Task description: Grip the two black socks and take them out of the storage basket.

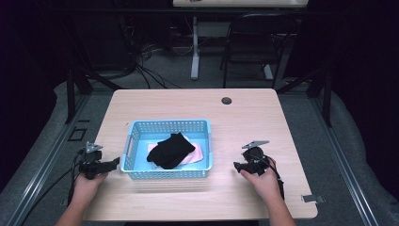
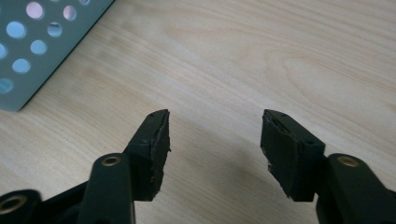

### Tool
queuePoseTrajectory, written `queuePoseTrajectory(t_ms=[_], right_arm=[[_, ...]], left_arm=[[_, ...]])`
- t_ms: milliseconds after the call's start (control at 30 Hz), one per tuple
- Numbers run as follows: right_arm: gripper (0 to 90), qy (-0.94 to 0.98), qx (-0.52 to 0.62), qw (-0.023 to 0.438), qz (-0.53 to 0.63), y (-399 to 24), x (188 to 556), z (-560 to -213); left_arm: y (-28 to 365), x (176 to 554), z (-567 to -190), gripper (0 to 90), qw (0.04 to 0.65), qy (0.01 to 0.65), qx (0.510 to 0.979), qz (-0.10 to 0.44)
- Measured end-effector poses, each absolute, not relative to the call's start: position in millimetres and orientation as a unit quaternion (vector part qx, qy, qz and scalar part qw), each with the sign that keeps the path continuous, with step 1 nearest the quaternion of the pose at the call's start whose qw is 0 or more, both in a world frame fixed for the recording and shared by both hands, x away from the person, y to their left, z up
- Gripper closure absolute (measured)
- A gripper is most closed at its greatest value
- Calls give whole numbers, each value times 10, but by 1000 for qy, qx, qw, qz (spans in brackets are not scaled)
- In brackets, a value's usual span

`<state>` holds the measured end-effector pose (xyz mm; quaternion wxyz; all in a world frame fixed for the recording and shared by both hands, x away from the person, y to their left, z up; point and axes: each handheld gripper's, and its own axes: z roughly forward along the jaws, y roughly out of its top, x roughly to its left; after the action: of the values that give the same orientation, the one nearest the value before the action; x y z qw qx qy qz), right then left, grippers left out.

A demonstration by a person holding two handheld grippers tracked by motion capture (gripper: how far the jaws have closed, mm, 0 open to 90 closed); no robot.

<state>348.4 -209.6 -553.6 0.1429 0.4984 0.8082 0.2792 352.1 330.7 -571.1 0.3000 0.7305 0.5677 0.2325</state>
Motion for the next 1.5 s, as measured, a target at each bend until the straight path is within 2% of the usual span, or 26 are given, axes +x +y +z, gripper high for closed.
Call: queuePoseTrajectory(t_ms=[233,433,867,1233,1500], right_arm=[[496,820,482,182,247,-2096,3450,-5528],[493,825,482,180,234,-2052,3437,-5544],[527,821,491,100,276,-2028,3491,-5408],[526,842,467,66,260,-1968,3695,-4909],[525,859,442,59,252,-1889,3775,-4539]], left_arm=[[3310,3521,-5710,219,300,568,730,233],[3306,3517,-5703,219,300,566,731,234],[3302,3505,-5695,219,299,564,733,236],[3304,3505,-5690,219,300,565,732,236],[3303,3503,-5689,219,300,564,732,235]])
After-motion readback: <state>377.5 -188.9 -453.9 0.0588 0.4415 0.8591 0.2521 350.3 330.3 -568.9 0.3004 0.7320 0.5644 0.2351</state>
